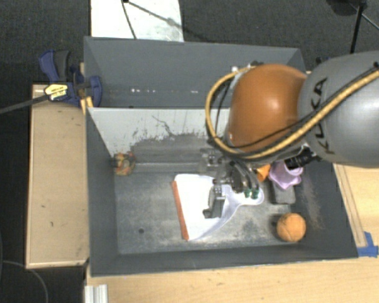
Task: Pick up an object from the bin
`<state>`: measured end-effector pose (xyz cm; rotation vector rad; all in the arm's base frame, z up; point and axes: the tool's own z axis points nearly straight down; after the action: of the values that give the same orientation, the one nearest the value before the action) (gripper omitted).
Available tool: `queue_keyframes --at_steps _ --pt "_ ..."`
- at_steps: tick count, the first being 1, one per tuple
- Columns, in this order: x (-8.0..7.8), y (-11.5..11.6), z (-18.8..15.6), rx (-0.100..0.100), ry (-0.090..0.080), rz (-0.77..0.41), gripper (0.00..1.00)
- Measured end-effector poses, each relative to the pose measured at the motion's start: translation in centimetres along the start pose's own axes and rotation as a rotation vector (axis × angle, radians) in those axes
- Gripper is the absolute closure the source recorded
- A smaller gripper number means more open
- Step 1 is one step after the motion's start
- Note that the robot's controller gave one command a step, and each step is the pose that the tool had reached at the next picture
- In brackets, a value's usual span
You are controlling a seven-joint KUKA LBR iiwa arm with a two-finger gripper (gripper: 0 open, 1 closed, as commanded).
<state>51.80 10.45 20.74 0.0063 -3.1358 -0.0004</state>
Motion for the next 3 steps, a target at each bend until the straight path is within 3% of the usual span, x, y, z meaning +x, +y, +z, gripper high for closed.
queue_keyframes --at_steps 1,2,3 --pt "-0.1 -0.1 -0.5 -0.001 -0.008 0.003 0.0" --pt "0.2 -5.7 9.9 0.0 -0.006 -0.09 1.0" --pt "0.1 -5.7 9.9 0.0 -0.008 -0.088 0.0"
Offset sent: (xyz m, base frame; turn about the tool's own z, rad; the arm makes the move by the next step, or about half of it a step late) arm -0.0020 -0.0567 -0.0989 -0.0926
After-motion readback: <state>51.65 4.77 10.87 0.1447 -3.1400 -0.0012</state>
